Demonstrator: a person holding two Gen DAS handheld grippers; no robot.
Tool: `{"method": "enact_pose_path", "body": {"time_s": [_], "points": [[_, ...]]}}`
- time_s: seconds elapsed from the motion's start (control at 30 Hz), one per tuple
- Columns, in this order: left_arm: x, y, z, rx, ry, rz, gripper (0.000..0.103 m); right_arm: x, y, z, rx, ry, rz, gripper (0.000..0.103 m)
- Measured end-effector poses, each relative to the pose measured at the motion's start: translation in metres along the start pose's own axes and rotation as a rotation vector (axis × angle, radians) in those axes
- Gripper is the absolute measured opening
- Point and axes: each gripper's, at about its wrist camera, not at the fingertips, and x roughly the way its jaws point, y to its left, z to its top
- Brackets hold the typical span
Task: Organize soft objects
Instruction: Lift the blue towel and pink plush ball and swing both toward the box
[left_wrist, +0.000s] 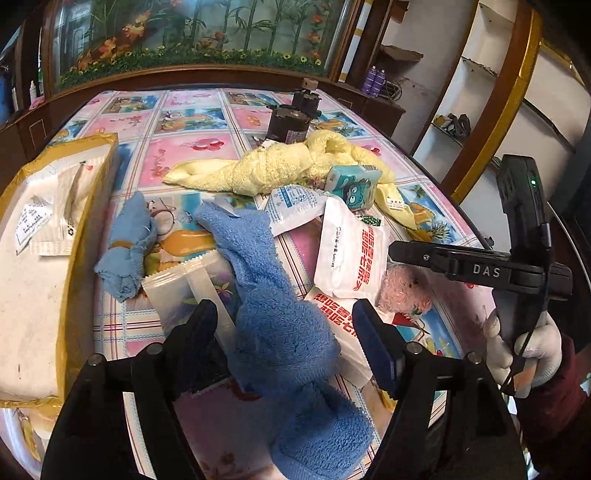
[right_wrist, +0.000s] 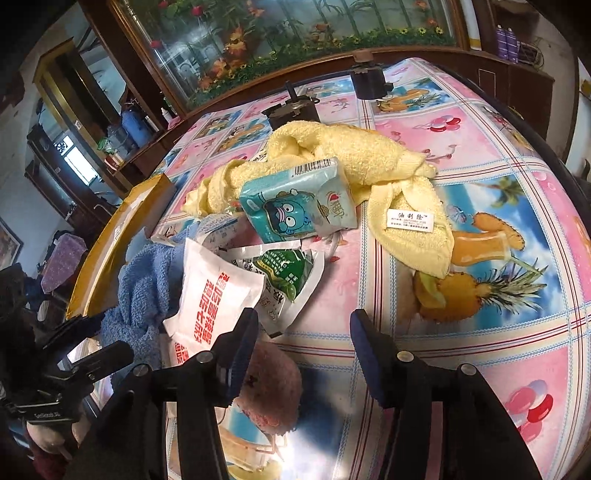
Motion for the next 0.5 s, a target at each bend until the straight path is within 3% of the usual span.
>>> {"method": "enact_pose_path", "body": {"time_s": [0.03,0.07,0.23,0.5], "points": [[0.003,0.003,-0.001,-0.016,0.006,-0.025,0.044,-0.003,0.001,-0.003,-0.010,-0.004,-0.001,0.055],[0.005,0.005,-0.001,-0.030,0.017,-0.041,0.034,-0.007,0.003,-0.007,-0.023,-0.008,-0.002,0.055],[-0.004,0.014,-0.003,-0.075,-0.012,-0.069,0.034,-0.014,0.013,-0.022,-0.092,0.004,-0.002,0.056],[-0.024,0.022,-0.006,-0.130,-0.052,-0.104,0.034,-0.026,0.020,-0.039,-0.098,-0.018,0.053,0.056]]}}
